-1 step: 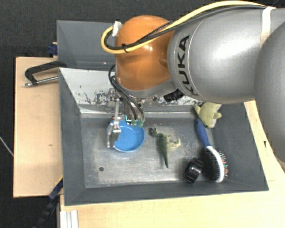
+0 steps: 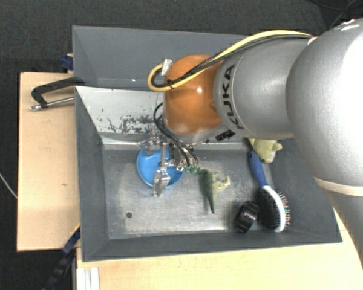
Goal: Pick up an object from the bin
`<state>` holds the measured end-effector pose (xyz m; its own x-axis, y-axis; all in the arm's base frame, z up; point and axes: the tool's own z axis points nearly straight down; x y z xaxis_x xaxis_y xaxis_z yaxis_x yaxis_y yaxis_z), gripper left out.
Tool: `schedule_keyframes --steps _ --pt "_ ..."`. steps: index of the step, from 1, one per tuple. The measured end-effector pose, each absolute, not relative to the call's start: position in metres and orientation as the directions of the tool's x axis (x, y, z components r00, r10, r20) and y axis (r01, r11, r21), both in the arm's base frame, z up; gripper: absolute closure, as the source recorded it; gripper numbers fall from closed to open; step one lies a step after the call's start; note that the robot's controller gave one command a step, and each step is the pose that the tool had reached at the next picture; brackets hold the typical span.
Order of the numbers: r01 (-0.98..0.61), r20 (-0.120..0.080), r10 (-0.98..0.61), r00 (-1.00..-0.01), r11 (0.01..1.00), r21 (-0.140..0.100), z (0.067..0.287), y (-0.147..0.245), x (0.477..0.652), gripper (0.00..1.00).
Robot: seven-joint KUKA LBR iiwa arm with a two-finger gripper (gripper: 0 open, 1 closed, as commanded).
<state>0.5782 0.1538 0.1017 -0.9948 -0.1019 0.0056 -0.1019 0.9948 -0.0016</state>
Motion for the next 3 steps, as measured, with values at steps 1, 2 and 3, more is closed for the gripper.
schedule_keyframes --steps 1,2,3 --pt "-0.01 -0.01 -0.01 -1.0 1.0 0.005 0.073 0.088 0.55 0.0" --pt "-0.018 -0.014 -0.017 -1.0 1.0 0.01 0.076 0.094 0.552 1.0" --pt "-0.198 -0.013 -0.198 -0.98 0.98 -0.001 0.21 0.059 0.538 1.0"
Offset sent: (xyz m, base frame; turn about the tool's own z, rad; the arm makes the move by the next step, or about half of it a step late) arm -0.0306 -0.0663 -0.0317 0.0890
